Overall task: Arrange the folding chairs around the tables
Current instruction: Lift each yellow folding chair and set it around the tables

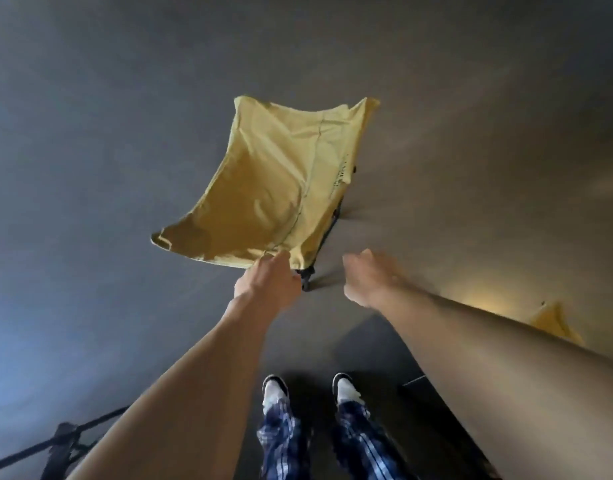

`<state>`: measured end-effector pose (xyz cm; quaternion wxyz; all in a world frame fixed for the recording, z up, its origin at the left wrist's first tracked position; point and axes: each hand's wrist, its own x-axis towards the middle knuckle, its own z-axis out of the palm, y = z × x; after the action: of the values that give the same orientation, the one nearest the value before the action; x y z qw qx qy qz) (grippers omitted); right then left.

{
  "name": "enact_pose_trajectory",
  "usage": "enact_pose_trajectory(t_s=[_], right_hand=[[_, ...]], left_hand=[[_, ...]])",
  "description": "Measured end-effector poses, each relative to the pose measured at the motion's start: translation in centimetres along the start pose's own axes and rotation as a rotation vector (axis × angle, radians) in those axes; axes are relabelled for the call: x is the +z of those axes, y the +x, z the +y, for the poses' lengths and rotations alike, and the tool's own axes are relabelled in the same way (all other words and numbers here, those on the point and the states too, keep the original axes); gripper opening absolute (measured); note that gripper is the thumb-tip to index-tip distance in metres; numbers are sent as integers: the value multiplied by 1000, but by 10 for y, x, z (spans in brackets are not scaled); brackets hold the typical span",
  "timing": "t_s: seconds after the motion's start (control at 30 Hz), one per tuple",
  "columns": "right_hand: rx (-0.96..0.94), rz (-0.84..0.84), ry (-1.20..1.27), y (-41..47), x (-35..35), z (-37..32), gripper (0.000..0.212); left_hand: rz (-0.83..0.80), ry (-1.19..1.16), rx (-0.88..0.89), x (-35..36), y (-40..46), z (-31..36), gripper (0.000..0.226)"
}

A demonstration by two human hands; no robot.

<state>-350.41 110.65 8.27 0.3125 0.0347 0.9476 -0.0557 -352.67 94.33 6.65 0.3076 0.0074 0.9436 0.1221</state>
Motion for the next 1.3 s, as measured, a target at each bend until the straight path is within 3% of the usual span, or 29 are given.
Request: enact_pose_trajectory(t_s=[0.1,0.2,0.3,0.37,0.5,0.77,0.97,1.1,1.17,1.3], right_hand=[[130,-40,73,5,14,11,30],[211,-53,159,15,26,5,31],[274,-58,246,20,42,-4,30],[295,-65,282,16,51,-8,28],[397,-88,336,-6,73,6,24],[566,-63,396,-60,95,38,35],[482,18,476,-103,131,56,5],[373,-9,464,-134,162,65,33],[298,-57,391,-150,176,59,36],[212,-93,193,-176,198,34,39]], left_hand=[[-9,17,70,11,38,12,52],[-122,-5,185,23,68,20,63],[-213,98,226,41,88,25,56],[-115,159,175,42,91,25,45],[-46,275,182,49,81,36,37],[-197,472,448,101,-3,68,39],[-427,437,560,160,-96,82,38],[-524,555,536,182,-145,80,28],[-611,679,521,189,-159,72,29],[-829,828,267,197,-175,37,44]])
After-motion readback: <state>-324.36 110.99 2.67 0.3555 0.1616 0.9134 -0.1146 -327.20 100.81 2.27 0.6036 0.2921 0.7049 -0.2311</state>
